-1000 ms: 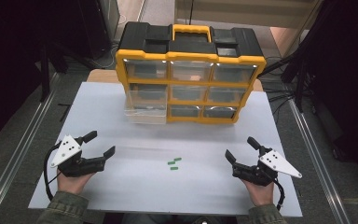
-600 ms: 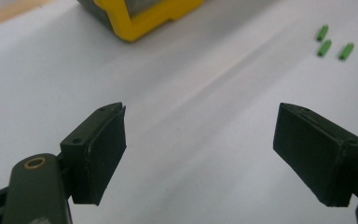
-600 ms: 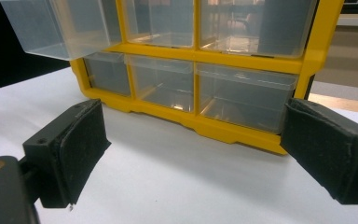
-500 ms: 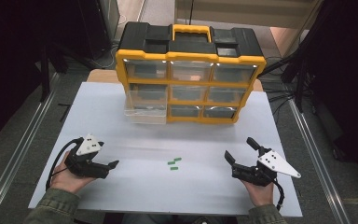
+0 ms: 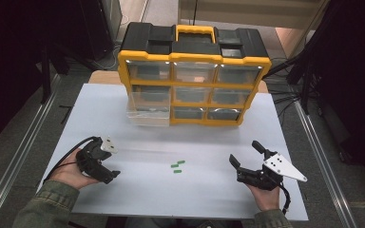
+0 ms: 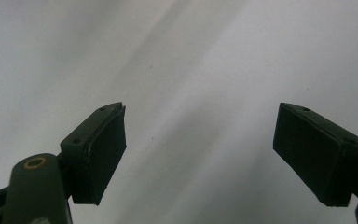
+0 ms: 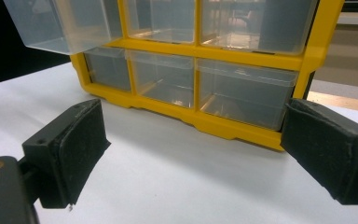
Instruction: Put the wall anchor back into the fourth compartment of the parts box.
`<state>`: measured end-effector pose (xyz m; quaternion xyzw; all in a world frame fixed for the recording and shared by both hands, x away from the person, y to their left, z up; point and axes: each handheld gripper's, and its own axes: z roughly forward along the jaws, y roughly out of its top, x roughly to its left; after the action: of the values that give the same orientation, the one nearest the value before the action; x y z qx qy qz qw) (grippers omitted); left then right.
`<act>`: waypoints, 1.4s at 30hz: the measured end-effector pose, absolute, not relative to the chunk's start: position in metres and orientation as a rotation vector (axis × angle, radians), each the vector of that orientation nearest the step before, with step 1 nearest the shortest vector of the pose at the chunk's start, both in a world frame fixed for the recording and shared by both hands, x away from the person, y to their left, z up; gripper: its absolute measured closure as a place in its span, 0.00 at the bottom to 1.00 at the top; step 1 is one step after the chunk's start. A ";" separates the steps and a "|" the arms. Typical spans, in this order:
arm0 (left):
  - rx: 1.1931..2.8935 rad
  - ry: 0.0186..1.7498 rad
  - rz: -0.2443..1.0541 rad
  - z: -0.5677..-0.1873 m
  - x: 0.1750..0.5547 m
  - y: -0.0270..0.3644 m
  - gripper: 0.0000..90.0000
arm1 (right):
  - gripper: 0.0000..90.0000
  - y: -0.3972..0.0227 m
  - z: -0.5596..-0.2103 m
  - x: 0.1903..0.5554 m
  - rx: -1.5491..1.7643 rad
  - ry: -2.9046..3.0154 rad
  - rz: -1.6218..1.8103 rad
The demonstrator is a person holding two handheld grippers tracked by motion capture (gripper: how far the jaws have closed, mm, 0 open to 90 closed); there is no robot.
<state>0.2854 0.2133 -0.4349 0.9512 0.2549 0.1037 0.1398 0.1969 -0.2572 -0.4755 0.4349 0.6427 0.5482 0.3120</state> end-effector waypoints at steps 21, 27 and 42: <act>2.953 0.582 0.257 -0.434 0.291 0.164 0.19 | 0.08 -0.256 -0.476 0.197 1.142 1.710 1.446; 2.998 0.493 0.234 -0.441 0.297 0.127 0.19 | 0.08 -0.255 -0.476 0.197 1.139 1.717 1.449; 3.050 0.322 0.214 -0.453 0.314 0.046 0.19 | 0.08 -0.253 -0.477 0.196 1.115 1.747 1.444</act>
<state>0.3140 0.0462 -0.4530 0.9915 0.1045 0.0696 0.0336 0.1960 -0.2530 -0.4771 0.4207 0.6592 0.5448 0.3028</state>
